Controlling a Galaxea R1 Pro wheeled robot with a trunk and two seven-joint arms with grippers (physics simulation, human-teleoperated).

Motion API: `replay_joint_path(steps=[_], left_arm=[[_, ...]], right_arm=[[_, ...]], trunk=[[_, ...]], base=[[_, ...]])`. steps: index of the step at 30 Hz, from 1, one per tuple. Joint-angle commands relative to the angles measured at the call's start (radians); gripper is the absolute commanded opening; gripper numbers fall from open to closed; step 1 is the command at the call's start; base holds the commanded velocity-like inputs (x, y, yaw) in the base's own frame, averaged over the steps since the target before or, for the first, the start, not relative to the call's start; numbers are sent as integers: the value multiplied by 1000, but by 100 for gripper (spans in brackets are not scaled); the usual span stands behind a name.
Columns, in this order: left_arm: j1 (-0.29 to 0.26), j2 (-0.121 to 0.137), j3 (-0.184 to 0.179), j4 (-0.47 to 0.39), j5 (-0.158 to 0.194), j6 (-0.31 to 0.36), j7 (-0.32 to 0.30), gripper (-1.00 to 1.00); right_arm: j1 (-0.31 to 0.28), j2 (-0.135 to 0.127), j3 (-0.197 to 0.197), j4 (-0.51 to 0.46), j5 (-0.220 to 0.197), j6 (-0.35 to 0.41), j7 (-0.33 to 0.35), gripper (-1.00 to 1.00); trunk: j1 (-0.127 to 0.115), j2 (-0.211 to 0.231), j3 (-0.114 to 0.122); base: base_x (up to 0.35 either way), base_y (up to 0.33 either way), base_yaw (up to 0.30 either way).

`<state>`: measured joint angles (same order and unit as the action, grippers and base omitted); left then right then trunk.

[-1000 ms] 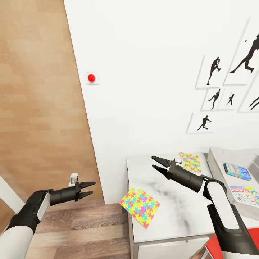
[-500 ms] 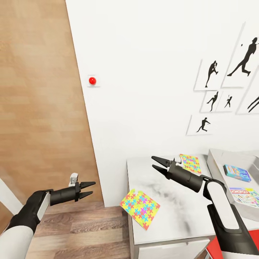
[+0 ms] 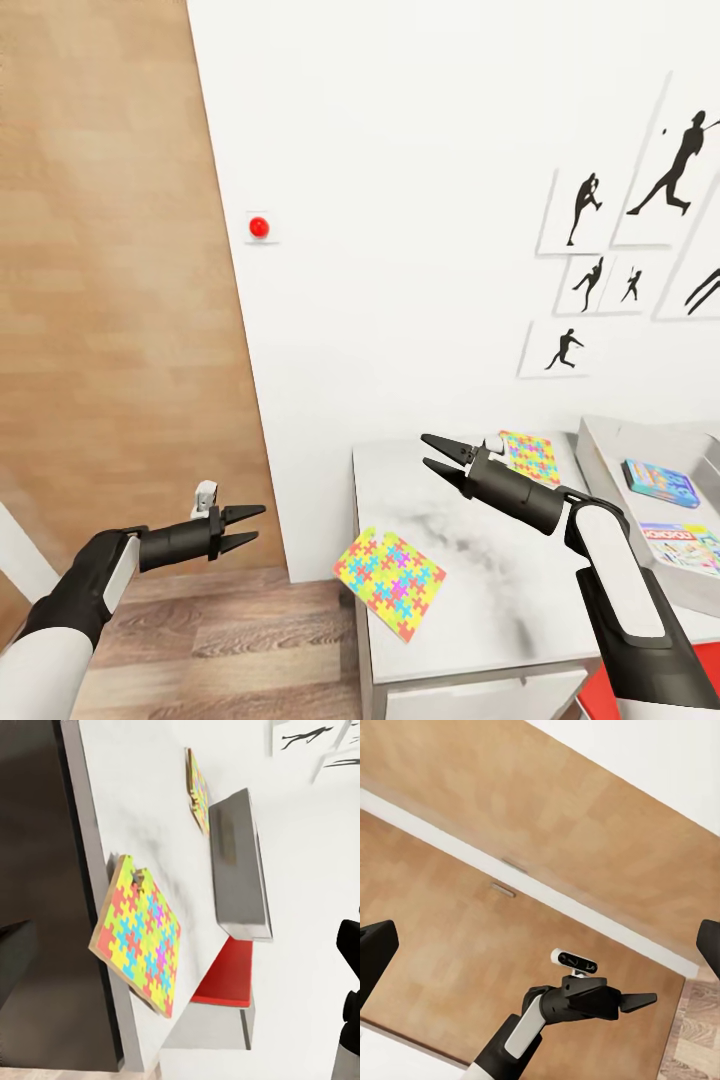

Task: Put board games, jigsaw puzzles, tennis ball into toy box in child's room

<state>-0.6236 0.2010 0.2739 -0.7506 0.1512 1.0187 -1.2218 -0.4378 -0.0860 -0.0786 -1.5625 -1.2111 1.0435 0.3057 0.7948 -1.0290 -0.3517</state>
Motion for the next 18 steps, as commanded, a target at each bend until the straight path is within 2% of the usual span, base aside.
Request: replay_joint_path(steps=[1, 18], left_arm=[[-1, 0, 1, 0, 1, 6, -2, 100], [-1, 0, 1, 0, 1, 6, -2, 100]], right_arm=[[-1, 0, -1, 0, 10, 4, 10, 100], [-1, -1, -1, 1, 11, 4, 9, 100]], trunk=[[4, -8, -3], [69, -127, -51]], base=[[0, 0, 8], [0, 0, 2]])
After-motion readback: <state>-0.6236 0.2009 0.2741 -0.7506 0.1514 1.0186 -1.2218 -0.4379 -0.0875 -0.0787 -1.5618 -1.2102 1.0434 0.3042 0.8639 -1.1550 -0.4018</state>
